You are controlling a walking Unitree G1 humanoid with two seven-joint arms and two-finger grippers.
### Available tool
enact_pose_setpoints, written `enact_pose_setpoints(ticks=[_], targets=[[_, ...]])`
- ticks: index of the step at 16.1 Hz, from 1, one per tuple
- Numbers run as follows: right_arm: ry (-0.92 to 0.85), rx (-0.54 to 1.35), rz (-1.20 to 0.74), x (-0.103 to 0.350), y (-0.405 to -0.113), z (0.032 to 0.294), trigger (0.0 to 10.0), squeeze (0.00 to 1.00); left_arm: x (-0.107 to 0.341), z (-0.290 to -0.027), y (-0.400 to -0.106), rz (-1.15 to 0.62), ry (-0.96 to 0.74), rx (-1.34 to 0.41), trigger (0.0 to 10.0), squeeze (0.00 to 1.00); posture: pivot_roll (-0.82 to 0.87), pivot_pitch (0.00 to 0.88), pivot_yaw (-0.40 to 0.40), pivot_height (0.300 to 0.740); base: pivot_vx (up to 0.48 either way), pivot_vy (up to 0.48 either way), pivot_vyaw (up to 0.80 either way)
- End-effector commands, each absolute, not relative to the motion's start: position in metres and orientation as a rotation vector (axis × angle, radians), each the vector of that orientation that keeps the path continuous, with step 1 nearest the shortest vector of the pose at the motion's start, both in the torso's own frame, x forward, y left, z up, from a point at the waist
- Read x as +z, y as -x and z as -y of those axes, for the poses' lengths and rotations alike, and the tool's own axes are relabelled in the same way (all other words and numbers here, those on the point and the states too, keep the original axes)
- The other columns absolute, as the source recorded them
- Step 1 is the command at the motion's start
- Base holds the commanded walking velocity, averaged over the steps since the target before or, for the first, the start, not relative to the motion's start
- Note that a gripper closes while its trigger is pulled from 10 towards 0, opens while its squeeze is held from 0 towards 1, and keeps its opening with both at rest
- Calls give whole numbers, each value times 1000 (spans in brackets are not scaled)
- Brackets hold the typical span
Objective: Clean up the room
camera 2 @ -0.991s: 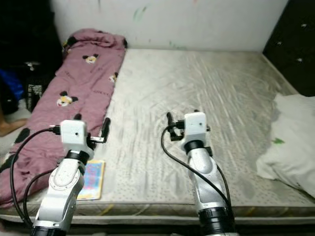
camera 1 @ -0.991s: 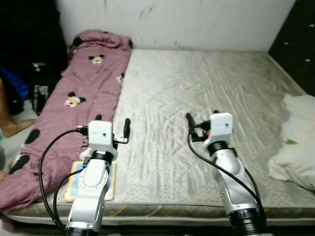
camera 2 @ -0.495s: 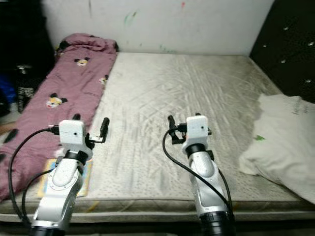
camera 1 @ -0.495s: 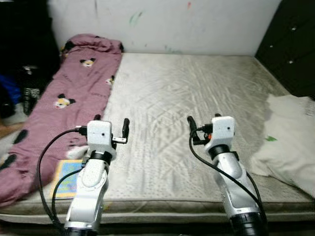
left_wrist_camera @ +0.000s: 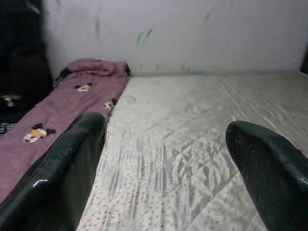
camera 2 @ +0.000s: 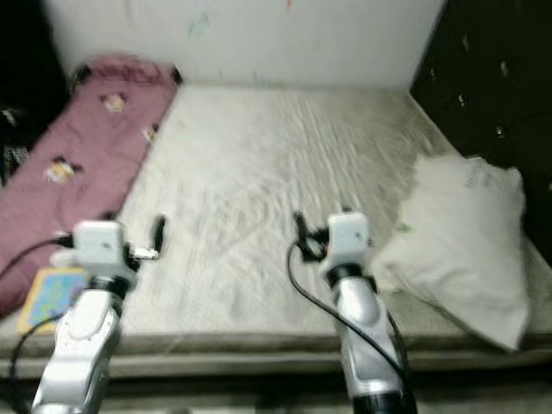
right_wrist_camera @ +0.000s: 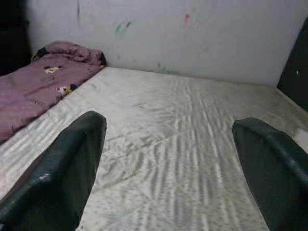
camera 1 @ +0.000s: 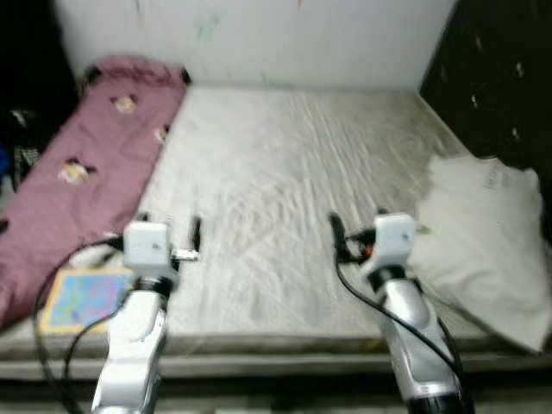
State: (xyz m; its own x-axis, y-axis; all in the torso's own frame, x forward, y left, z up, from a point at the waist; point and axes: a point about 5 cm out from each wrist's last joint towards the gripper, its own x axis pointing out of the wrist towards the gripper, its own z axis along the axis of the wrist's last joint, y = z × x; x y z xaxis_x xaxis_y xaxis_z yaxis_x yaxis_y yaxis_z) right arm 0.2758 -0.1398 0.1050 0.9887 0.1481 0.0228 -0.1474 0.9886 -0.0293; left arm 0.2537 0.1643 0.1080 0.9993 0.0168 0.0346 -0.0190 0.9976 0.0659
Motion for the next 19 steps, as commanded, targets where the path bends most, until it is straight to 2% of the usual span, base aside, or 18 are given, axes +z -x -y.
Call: enact_pose_setpoints(ticks=[1, 3, 6, 8, 13, 19], targets=[[35, 142, 34, 110, -278, 145, 10000, 0, 111, -157, -256, 42, -54, 1, 10000, 0, 10, 0, -30, 740, 0, -379, 0], [56, 156, 26, 109, -280, 142, 10000, 0, 113, -156, -259, 45, -54, -7, 10000, 0, 7, 0, -27, 740, 0, -398, 0], [58, 160, 26, 109, -279, 141, 10000, 0, 113, -155, -259, 44, -54, -11, 10000, 0, 7, 0, -27, 740, 0, -395, 800], [53, 157, 23, 109, -280, 141, 10000, 0, 112, -154, -260, 42, -54, -14, 10000, 0, 4, 0, -25, 740, 0, -371, 0], [52, 164, 19, 108, -280, 141, 10000, 0, 114, -153, -262, 54, -17, -24, 10000, 0, 2, 0, -27, 740, 0, 0, 0], [63, 168, 21, 109, -281, 141, 10000, 0, 116, -150, -263, 72, 3, -58, 10000, 0, -4, 0, -31, 740, 308, 0, 0]])
